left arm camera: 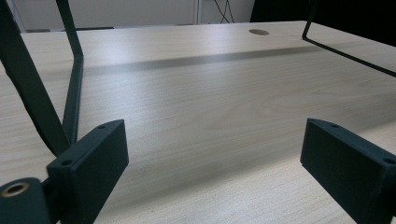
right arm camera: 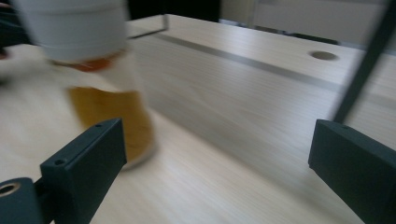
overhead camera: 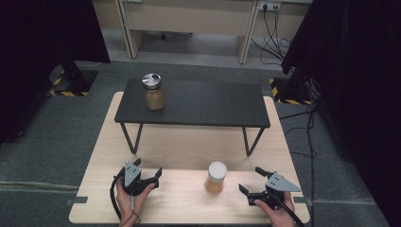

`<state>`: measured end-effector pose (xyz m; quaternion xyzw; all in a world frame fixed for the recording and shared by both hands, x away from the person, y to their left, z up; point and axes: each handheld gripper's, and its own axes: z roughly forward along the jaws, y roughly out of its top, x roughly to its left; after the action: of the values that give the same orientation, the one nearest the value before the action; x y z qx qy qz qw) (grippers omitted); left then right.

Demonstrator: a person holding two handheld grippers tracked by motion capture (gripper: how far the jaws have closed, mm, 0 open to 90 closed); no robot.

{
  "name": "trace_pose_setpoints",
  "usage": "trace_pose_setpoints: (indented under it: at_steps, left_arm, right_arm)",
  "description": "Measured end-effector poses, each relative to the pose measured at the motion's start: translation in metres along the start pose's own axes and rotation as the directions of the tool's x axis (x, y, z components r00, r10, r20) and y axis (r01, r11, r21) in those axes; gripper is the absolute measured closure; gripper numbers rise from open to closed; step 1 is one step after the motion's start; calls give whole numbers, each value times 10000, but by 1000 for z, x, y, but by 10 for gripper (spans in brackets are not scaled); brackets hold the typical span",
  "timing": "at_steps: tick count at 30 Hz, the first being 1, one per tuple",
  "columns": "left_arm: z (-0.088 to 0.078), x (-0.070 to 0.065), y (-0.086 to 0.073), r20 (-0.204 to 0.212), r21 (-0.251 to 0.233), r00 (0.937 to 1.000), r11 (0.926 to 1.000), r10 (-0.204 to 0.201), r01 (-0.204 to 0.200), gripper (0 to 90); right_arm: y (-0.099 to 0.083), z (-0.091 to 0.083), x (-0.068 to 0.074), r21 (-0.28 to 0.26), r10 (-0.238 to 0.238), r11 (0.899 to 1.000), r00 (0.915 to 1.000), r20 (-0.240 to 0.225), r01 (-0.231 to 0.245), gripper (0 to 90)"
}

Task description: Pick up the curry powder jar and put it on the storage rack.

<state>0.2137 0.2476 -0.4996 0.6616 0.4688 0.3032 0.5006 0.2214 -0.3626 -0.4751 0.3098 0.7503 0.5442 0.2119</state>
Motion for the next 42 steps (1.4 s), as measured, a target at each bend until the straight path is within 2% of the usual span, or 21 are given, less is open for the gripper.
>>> trace_pose_setpoints:
  at_steps: [1,2,5,8,15,30,42]
  left_arm:
    - [0,0,0,4,-23,10000,10000,7,-7,68]
    - [0,0,0,4,-23,10000,10000,7,-7,68]
    - [0,0,-1,20,-43,10000,10000,25,-25,68]
    - [0,0,0,17,-18,10000,10000,85,-85,68]
    - [0,1,-1,48,-56,10000,10000,3,-3,68]
    - [0,-1,0,32,8,9999,9999,108,-108,68]
    - [0,-1,0,54,21,9999,9999,123,-124,68]
  right_arm:
    - [2,2,1,-38,-75,10000,9997,-234,74,44]
    - [2,2,1,-38,-75,10000,9997,-234,74,44]
    - [6,9,7,-368,-171,9992,9968,-779,142,44]
    - [9,14,10,-493,-256,9986,9948,-990,208,44]
    - [12,19,15,-455,-409,9983,9933,-1083,362,45]
    - [24,45,21,-521,-639,9970,9858,-1550,565,46]
    - [26,57,22,-764,-629,9957,9870,-1476,521,62]
